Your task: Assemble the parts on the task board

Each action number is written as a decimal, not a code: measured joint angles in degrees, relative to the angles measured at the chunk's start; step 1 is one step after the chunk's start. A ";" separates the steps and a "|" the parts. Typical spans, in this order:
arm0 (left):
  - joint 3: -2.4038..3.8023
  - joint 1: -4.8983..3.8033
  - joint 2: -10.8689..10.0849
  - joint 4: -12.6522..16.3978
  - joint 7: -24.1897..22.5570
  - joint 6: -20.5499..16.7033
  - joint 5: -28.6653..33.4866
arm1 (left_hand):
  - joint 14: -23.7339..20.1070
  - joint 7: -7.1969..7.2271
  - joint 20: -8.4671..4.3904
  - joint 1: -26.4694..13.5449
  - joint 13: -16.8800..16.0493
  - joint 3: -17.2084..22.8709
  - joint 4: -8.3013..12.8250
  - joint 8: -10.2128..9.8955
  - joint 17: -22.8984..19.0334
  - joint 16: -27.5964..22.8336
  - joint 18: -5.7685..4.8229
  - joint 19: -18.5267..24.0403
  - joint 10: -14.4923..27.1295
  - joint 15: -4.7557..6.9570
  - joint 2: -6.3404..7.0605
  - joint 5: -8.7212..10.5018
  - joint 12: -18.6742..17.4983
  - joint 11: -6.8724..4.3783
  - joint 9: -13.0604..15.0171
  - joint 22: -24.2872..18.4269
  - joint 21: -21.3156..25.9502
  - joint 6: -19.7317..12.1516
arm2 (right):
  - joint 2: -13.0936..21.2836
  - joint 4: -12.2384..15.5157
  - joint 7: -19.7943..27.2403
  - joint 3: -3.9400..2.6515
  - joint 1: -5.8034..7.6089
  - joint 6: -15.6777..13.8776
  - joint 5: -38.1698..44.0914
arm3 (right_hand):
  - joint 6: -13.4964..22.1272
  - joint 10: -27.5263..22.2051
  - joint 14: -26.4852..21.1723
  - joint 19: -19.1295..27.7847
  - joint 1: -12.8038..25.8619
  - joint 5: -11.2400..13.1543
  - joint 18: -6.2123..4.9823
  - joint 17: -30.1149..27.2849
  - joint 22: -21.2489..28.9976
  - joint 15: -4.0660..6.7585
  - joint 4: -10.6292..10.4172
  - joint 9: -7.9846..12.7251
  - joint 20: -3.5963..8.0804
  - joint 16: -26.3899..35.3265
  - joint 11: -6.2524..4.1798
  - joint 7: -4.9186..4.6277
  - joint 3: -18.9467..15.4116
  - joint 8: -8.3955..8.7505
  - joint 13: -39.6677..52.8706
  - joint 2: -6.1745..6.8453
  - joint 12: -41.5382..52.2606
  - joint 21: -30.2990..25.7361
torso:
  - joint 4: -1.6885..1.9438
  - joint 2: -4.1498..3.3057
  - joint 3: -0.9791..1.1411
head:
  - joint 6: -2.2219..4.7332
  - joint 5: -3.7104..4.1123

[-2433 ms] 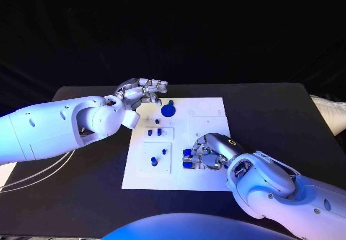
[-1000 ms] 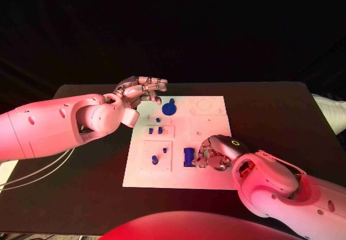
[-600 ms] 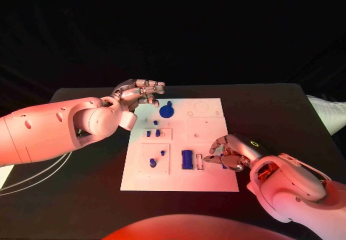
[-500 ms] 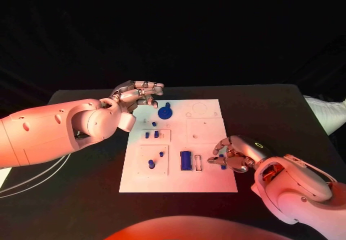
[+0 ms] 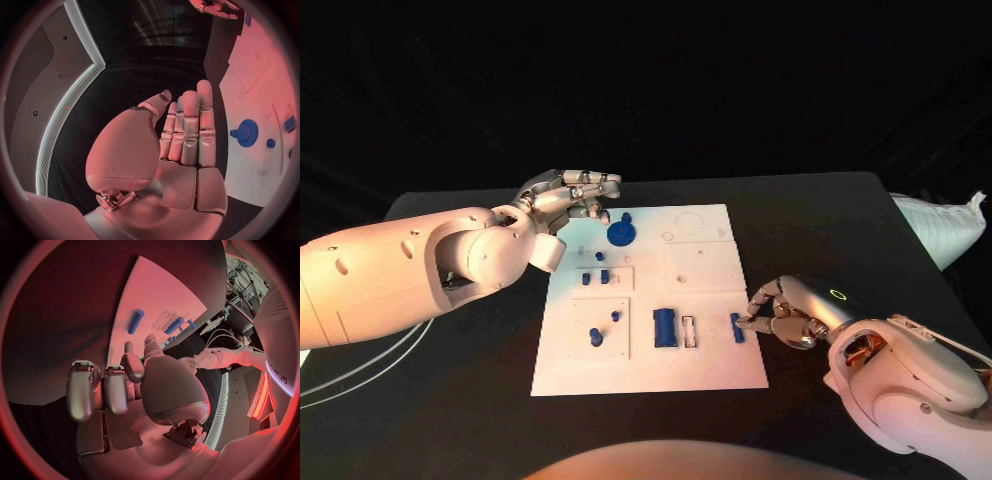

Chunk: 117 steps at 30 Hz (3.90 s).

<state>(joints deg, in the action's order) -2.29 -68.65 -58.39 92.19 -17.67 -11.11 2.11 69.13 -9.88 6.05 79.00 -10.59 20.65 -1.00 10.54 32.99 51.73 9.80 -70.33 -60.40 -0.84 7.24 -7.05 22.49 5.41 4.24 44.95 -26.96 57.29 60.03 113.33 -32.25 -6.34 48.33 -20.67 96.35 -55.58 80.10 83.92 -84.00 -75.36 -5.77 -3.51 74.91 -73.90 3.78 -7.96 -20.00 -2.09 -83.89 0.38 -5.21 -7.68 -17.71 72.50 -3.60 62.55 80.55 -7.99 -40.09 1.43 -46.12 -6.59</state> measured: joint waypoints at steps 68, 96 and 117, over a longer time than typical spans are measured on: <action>-0.01 0.00 -0.24 0.32 0.15 0.14 -0.46 | 0.00 0.19 0.00 0.00 -0.04 0.00 0.00 0.00 -0.04 0.00 0.00 0.00 0.00 0.00 0.00 0.00 0.00 0.00 0.00 0.02 0.00 -0.19 | -10.35 -5.22 -6.23 0.16 0.09 15.04 14.31 | -3.35 -0.12 0.12 0.00 -5.43 -3.90 -0.01 0.01 -0.33 -0.14 4.95 2.51 0.01 0.01 -0.11 0.27 8.73 4.31 -0.29 1.75 -1.48 0.00 | 0.13 -0.04 -0.04 | -1.71 -1.36; 0.00 0.00 -0.14 0.52 0.18 0.20 -0.83 | 0.00 0.19 0.00 -0.23 -0.03 0.00 0.00 0.21 -0.08 0.00 0.00 0.00 0.21 0.00 -0.23 0.00 0.33 0.21 0.00 -0.05 0.22 -0.19 | -9.38 -1.44 -6.65 0.20 -0.17 1.28 3.51 | -5.46 0.55 -0.13 0.00 1.57 -12.99 -0.01 0.00 -1.04 0.14 4.08 4.07 0.01 -0.23 -0.75 0.94 21.94 5.30 0.66 5.62 -0.46 0.22 | 0.12 -0.06 0.03 | -1.37 -1.51; 0.00 0.00 -0.05 0.68 0.20 0.33 -0.88 | 0.00 0.19 0.00 -0.22 -0.02 0.00 0.00 0.21 -0.07 0.00 0.00 0.00 0.42 0.00 -0.22 0.00 0.33 0.01 0.00 -0.04 0.22 -0.19 | -12.73 -3.73 -6.86 0.25 0.05 1.75 -10.68 | -6.71 0.95 0.09 0.00 5.78 -14.42 0.00 0.04 -1.02 0.35 2.08 3.33 0.01 -0.23 -0.74 1.40 22.14 4.43 0.76 6.41 -0.25 0.22 | 0.14 -0.09 0.03 | -1.77 -1.52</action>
<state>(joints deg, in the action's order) -2.29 -68.65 -58.44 92.87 -17.47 -10.78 1.23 69.13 -9.69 6.05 78.77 -10.62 20.65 -1.00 10.75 32.92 51.73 9.80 -70.33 -59.98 -0.84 7.01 -7.05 22.81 5.42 4.24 44.90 -26.74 57.10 47.30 109.60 -39.12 -6.09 48.39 -18.92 85.67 -62.30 81.05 84.01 -84.00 -69.58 -20.19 -3.51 74.95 -74.93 4.13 -5.88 -16.67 -2.07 -84.12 -0.36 -3.81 14.46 -13.28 73.27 2.80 62.30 80.77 -7.85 -40.19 1.46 -47.89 -8.11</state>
